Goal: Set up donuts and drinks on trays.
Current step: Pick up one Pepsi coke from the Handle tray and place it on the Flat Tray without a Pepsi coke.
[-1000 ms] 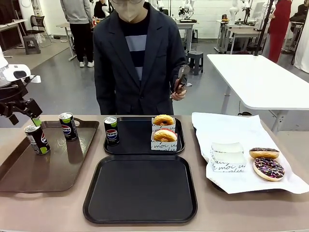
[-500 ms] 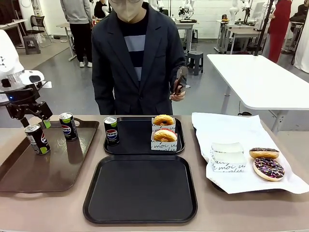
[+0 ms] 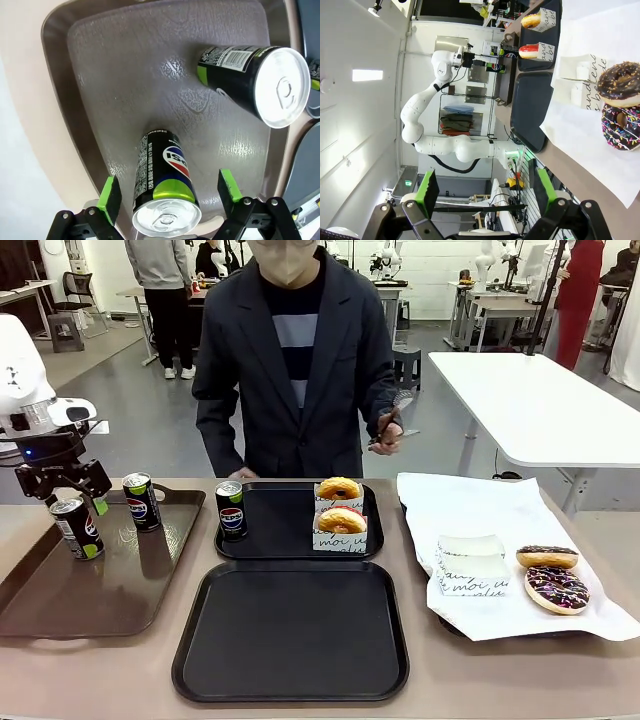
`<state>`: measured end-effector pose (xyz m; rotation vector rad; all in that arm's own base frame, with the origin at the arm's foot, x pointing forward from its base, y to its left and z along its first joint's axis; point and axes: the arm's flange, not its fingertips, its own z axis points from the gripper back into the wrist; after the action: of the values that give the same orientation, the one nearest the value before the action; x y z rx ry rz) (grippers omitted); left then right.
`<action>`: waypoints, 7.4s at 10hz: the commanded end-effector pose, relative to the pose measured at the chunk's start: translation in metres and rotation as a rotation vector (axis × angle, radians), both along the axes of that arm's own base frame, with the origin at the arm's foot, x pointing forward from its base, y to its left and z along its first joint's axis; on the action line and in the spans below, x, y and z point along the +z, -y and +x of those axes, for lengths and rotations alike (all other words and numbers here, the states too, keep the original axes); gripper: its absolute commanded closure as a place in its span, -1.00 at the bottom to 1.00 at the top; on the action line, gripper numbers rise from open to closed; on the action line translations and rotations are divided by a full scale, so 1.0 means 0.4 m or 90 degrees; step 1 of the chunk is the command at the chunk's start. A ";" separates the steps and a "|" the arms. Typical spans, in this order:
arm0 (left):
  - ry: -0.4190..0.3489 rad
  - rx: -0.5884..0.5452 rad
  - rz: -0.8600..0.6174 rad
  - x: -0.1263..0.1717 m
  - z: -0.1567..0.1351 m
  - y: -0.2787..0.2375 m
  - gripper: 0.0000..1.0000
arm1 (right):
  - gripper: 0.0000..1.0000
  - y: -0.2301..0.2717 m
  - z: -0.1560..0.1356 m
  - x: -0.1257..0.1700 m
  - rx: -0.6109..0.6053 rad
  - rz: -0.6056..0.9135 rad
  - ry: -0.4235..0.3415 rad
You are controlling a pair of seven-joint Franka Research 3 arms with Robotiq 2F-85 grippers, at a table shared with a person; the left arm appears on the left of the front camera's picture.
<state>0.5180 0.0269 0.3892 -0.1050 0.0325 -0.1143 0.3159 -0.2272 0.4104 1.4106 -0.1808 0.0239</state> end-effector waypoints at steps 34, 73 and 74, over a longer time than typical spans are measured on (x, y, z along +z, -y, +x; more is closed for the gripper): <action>0.054 -0.283 -0.006 0.315 -0.410 0.375 -0.17 | -1.00 0.000 0.001 0.002 0.001 0.003 0.005; -0.005 -0.480 -0.053 0.330 -0.601 0.444 -0.17 | -1.00 0.000 0.001 0.002 0.001 0.003 0.005; -0.023 -0.500 -0.037 0.323 -0.628 0.412 -0.17 | -1.00 0.000 0.001 0.002 0.001 0.003 0.005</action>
<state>0.2765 -0.1478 0.5186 -0.1599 0.0891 -0.8935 0.3161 -0.2273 0.4098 1.4106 -0.1793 0.0228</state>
